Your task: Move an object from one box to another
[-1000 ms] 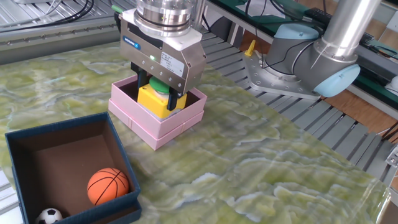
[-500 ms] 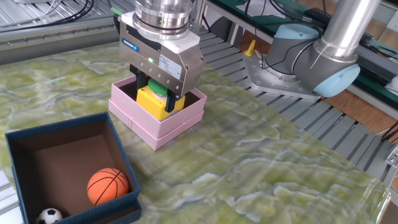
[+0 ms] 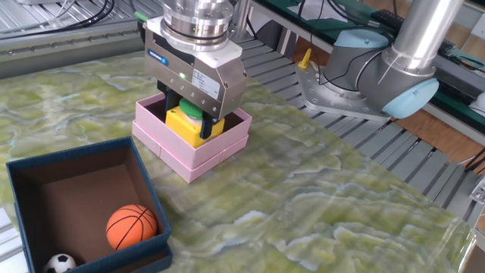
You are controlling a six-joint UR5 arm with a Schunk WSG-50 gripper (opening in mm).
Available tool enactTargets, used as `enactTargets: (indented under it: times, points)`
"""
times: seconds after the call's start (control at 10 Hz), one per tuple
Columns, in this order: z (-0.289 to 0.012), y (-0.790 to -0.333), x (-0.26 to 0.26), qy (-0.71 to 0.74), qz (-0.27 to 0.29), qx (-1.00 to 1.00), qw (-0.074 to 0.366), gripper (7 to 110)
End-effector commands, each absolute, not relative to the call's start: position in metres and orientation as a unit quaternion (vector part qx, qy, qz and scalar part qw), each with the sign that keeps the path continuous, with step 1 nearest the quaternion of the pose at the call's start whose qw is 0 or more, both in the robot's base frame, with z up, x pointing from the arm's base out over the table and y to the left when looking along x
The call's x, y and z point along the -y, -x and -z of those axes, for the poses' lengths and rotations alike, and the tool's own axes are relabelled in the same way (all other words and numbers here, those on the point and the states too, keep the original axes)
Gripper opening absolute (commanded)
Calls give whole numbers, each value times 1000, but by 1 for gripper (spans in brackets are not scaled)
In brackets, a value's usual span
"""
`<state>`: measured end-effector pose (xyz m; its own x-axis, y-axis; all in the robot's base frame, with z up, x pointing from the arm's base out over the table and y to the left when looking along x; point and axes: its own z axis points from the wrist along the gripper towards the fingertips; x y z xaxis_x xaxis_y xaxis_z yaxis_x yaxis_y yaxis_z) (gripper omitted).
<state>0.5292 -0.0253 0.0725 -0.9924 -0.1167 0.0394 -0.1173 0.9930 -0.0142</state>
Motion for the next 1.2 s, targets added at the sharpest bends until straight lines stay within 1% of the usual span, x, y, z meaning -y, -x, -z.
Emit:
enactTargets:
  times: [0.0, 0.5, 0.6, 1.1]
  points:
    - [-72, -533, 23, -55, -2, 998, 14, 22]
    - [-71, -534, 19, -53, 4, 999, 12, 22]
    - [-71, -534, 18, -54, 6, 998, 12, 44]
    - [-71, -534, 15, -59, 13, 998, 11, 44]
